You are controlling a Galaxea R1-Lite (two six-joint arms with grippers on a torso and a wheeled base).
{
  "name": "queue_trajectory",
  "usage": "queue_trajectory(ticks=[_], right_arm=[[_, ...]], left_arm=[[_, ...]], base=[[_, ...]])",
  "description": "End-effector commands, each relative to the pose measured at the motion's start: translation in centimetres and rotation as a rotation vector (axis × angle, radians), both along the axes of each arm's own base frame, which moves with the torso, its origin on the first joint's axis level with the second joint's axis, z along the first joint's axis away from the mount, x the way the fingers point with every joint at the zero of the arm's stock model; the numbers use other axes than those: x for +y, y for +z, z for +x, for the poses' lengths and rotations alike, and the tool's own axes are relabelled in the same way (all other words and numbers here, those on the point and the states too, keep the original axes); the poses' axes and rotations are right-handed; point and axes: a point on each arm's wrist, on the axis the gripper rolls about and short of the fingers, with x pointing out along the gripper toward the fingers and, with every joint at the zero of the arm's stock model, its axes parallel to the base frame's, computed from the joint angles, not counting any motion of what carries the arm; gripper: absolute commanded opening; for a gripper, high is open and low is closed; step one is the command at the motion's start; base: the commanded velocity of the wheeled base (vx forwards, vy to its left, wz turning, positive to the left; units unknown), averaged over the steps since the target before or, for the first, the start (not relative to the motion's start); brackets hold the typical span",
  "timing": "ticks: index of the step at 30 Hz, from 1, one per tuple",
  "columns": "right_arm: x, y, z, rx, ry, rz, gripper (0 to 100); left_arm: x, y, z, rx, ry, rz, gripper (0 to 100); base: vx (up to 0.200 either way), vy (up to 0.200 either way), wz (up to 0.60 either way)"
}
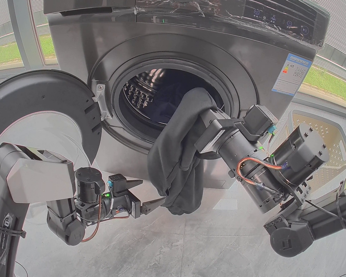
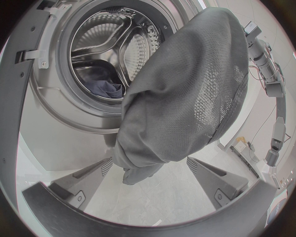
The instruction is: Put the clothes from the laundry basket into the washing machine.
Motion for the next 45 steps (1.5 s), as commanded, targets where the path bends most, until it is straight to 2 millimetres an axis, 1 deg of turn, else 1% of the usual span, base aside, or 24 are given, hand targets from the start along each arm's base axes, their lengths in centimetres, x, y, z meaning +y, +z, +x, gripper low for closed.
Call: queue_trajectory(ticks=[1, 6, 10, 18, 34, 42, 43, 45], right_arm=[[0.0, -0.2, 0.0, 0.004, 0.000, -0.003, 0], [0.0, -0.2, 0.1, 0.004, -0.002, -0.003, 0], [0.0, -0.2, 0.1, 0.004, -0.002, -0.003, 0], [-0.4, 0.1, 0.5, -0.003, -0.017, 0.003, 0], [0.0, -0.1, 0.1, 0.002, -0.003, -0.001, 0], [0.0, -0.1, 0.1, 0.003, -0.002, 0.000, 0], [-0.1, 0.0, 0.1, 0.002, -0.002, 0.001, 0], [-0.1, -0.1, 0.1, 0.003, -0.002, 0.000, 0]], left_arm=[[-0.4, 0.0, -0.2, -0.003, -0.014, -0.002, 100], [-1.0, 0.1, -0.4, -0.009, -0.034, -0.004, 100], [-1.2, 0.1, -0.8, -0.007, -0.052, 0.001, 100], [-0.6, 0.3, -1.9, 0.017, -0.053, 0.019, 100], [-1.6, 0.3, 0.0, -0.032, -0.045, -0.012, 100], [-2.7, 0.2, 0.6, -0.054, -0.049, -0.025, 100], [-2.8, 0.1, 0.8, -0.057, -0.046, -0.026, 0], [-2.8, -0.2, 1.0, -0.059, -0.033, -0.026, 0]], base=[[0.000, 0.000, 0.00], [0.000, 0.000, 0.00], [0.000, 0.000, 0.00], [0.000, 0.000, 0.00], [0.000, 0.000, 0.00], [0.000, 0.000, 0.00], [0.000, 0.000, 0.00], [0.000, 0.000, 0.00]])
